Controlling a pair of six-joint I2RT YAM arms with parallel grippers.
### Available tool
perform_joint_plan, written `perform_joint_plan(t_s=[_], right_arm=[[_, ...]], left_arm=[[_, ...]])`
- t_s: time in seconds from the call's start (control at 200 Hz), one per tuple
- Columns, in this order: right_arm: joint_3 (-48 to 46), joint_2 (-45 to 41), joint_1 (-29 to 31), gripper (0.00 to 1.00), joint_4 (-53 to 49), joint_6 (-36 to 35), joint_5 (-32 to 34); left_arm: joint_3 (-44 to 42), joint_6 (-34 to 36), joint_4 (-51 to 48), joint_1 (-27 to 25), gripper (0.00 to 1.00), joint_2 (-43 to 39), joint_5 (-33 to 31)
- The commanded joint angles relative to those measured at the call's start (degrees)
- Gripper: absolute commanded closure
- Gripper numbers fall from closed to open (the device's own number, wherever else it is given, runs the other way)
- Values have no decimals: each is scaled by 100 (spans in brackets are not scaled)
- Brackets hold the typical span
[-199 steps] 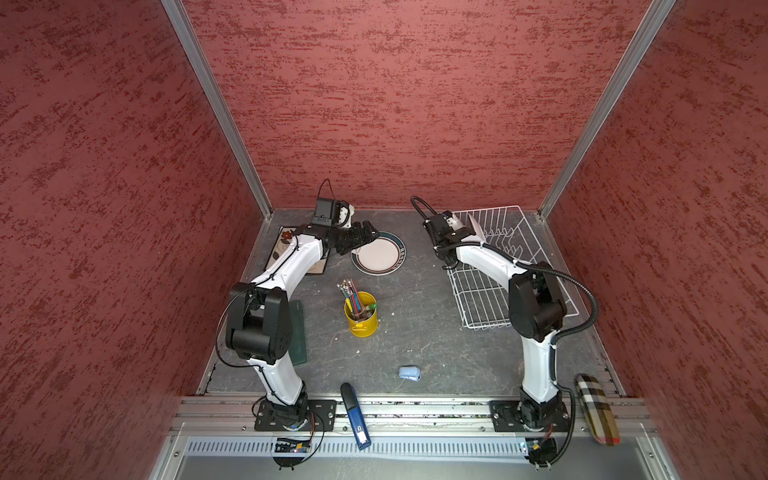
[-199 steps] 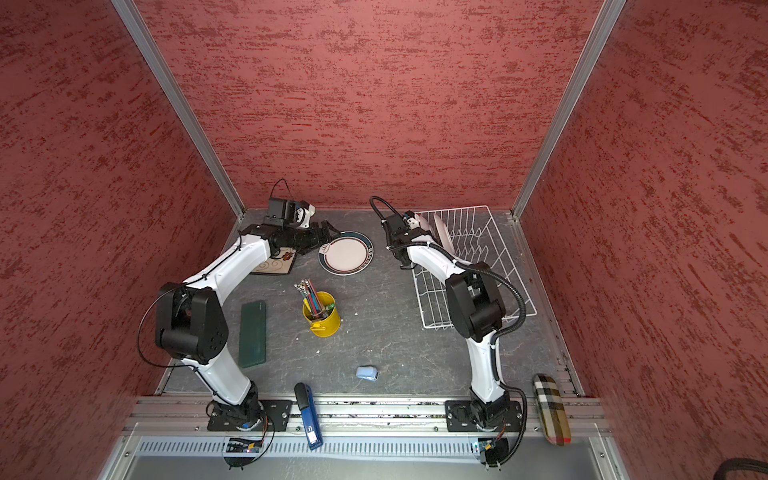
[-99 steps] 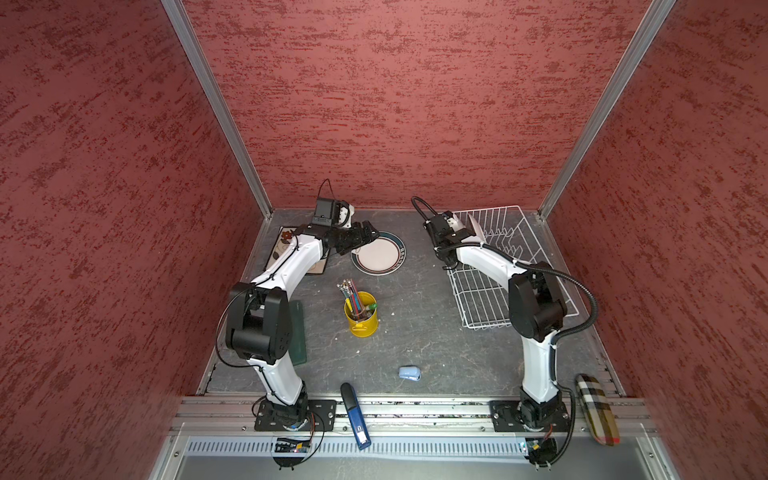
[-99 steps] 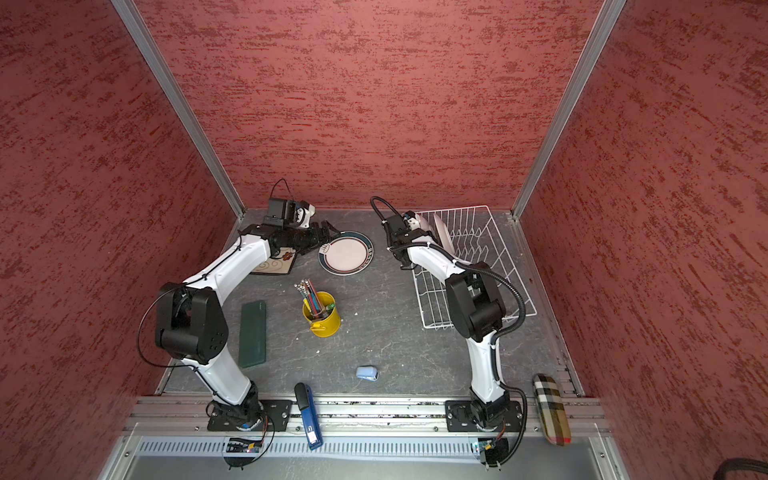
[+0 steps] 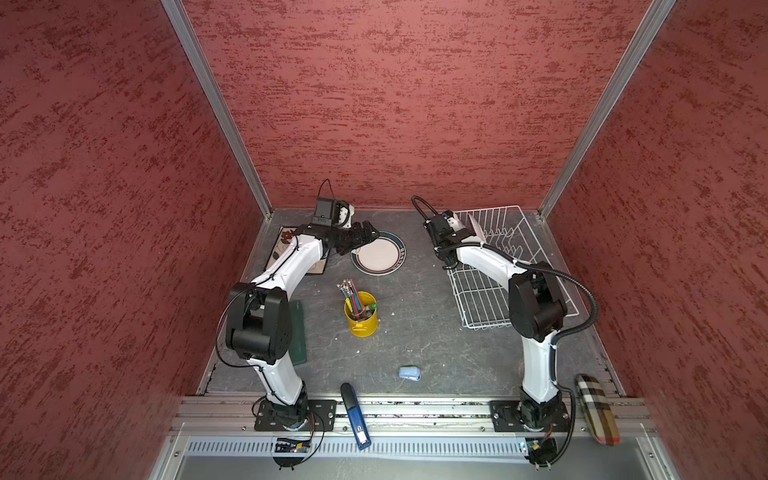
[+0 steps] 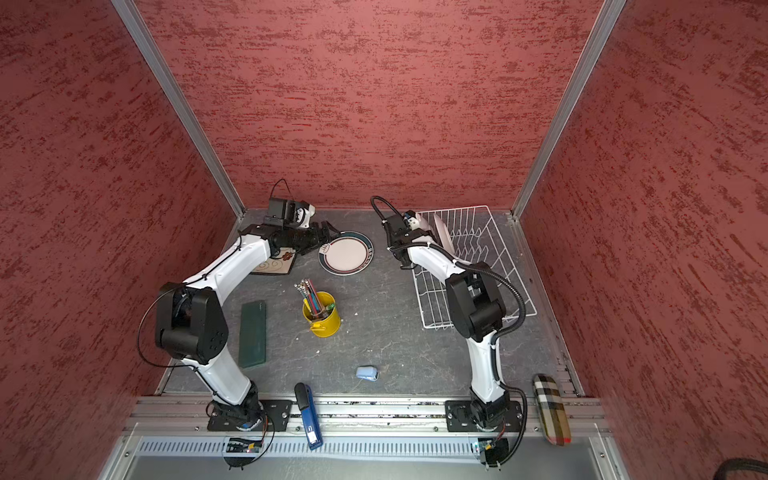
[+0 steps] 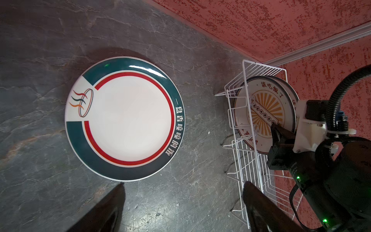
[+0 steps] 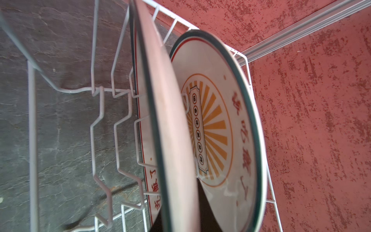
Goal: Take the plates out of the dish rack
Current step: 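Close the right gripper on the rim of the sun-pattern plate, then lift the sun-pattern plate up out of the rack with the right gripper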
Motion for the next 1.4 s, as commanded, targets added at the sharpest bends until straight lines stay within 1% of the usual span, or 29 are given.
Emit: perform_joint_plan(t_s=[0.0, 0.406, 1.192, 1.398], right_arm=[[-63, -49, 2, 88, 112, -107, 76], [-45, -115, 11, 100, 149, -182, 273], [-24, -444, 99, 100, 118, -307, 523], [121, -468, 161, 100, -26, -283, 615]], left_arm=[[56, 61, 0, -3, 8, -137, 66], [33, 64, 17, 6, 8, -159, 68], [11, 43, 0, 5, 8, -185, 38], [-4, 33, 16, -3, 7, -193, 43]])
